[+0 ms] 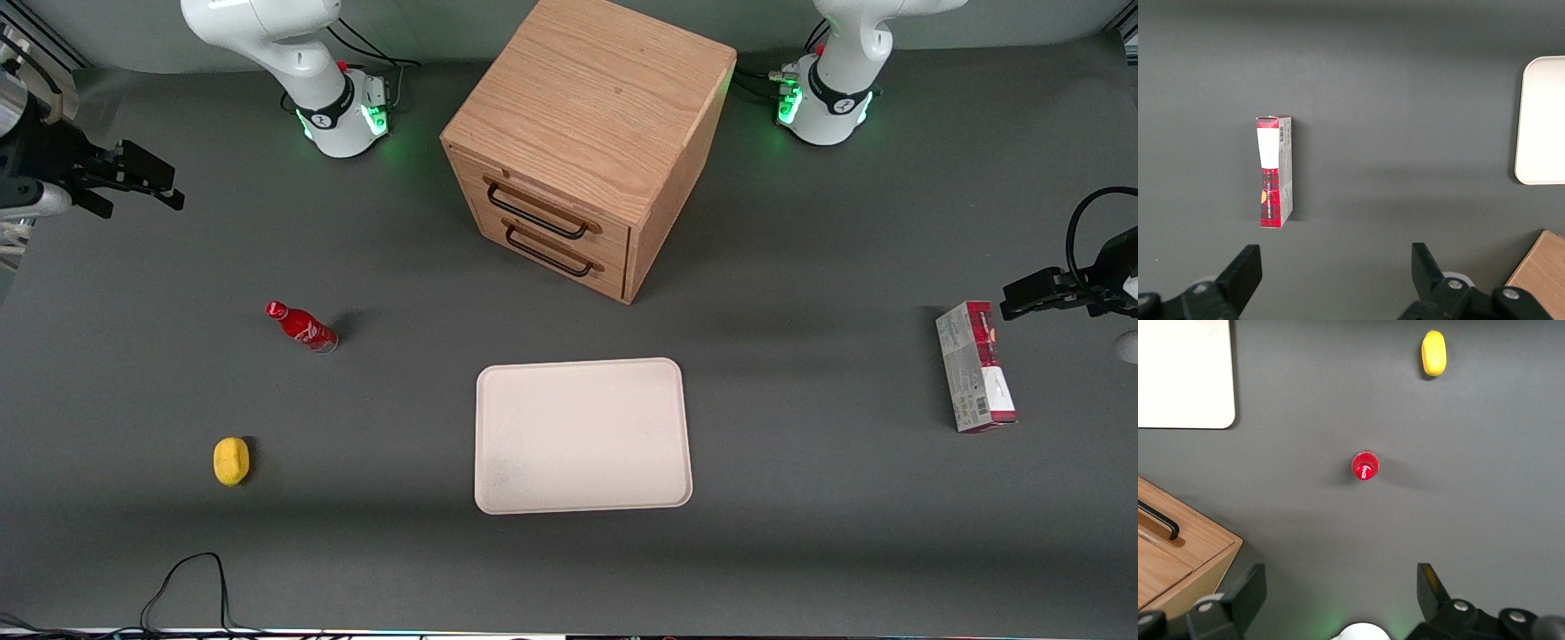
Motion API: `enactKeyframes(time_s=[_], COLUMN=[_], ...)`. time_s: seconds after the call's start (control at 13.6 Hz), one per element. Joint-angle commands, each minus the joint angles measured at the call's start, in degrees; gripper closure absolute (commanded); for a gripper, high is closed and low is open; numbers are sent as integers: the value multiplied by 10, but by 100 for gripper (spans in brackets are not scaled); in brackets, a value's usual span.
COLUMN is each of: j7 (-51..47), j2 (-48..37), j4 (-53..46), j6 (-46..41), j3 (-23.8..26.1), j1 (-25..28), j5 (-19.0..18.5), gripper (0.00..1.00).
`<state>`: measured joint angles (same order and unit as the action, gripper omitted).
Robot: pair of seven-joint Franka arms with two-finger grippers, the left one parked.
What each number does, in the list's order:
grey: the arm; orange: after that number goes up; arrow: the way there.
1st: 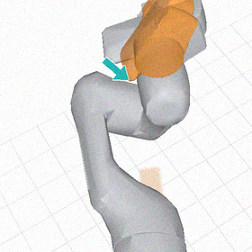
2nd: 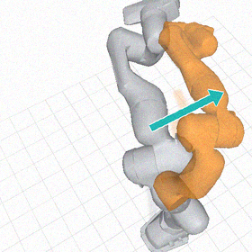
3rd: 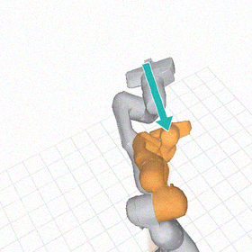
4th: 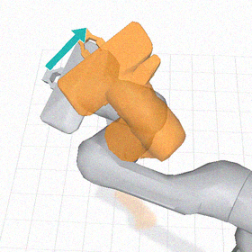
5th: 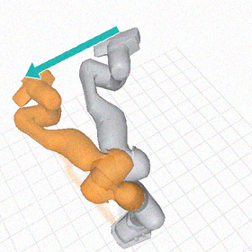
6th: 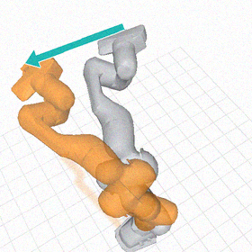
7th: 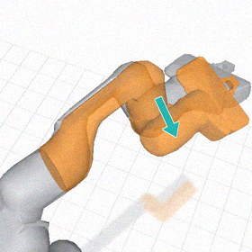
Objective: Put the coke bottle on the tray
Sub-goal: 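Move the right gripper down toward the red Coca-Cola bottle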
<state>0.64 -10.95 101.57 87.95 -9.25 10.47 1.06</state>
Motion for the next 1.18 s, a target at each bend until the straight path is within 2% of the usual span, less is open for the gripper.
enactKeyframes(time_s=[0.0, 0.22, 0.37, 0.81, 1.1], j7=[-15, -13, -13, 4, 2], j2=[22, 31, 43, 50, 113], j4=[-30, -24, 17, 275, 311], j6=[-19, -19, 18, 355, 461], j3=[1, 0, -2, -16, -15], j1=[2, 2, 2, 4, 7], j5=[-8, -8, -8, -10, -4], gripper=[0, 0, 0, 0, 0])
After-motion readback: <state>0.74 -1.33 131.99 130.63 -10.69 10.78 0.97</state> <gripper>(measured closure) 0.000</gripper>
